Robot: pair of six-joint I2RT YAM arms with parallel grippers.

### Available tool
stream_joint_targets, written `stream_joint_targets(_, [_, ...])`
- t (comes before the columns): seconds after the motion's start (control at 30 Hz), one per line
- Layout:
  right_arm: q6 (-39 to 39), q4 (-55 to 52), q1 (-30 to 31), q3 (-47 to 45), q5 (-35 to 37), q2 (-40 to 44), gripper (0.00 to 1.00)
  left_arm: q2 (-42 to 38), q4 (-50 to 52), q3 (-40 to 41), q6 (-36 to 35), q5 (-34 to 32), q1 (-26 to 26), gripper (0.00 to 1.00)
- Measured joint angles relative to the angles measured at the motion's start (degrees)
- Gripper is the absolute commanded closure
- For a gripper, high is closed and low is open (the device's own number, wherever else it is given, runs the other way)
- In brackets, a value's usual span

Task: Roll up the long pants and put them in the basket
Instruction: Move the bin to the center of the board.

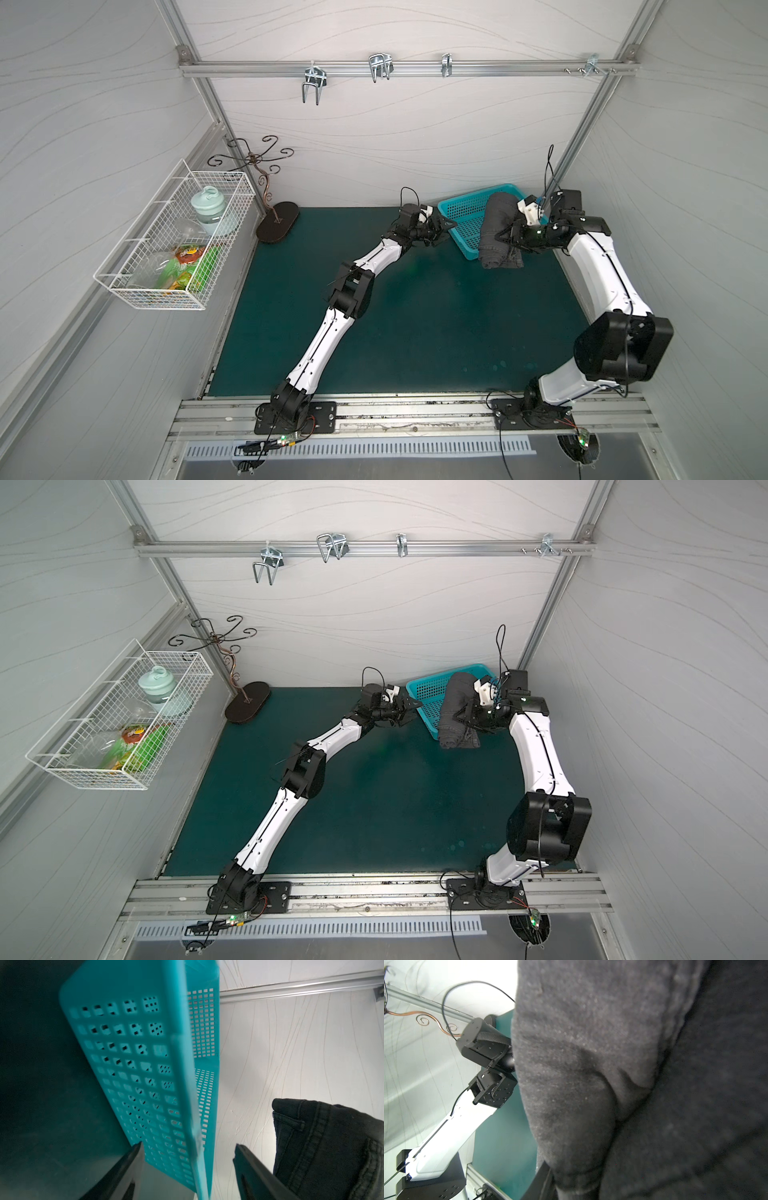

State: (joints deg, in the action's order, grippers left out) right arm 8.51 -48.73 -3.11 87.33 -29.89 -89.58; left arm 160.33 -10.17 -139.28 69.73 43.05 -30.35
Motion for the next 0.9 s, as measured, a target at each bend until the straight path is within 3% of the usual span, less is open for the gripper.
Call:
stream_joint_targets(0.23, [0.0,0.2,0.0,-2.4,-1.2,0.7,1.00,0.0,0.5,-0.4,1.0,0.0,-1.6,1.00])
stream_joint_targets(0.47, [0.0,0.3,0.0,-3.3,-2.5,1.3,1.00,-0.2,-0.3,-0.3,1.2,0.8,-1.7,1.00])
stream_joint_targets(0.57, [0.1,0.6,0.0,-3.5,-2.8,1.7,1.00,-3.4,-0.1,4.5,0.4,0.9,-1.5,1.00])
stream_joint_targets(0.7, [0.1,1.3,0.0,-3.5,-3.3,2.2,1.00,-12.5,2.4,17.9,-2.8,1.5,-0.5,1.00])
stream_joint_targets(0.9, [0.0,1.9,2.6,-3.3,-2.9,1.8,1.00,-29.4,13.3,38.6,-14.4,3.1,1.5,1.00])
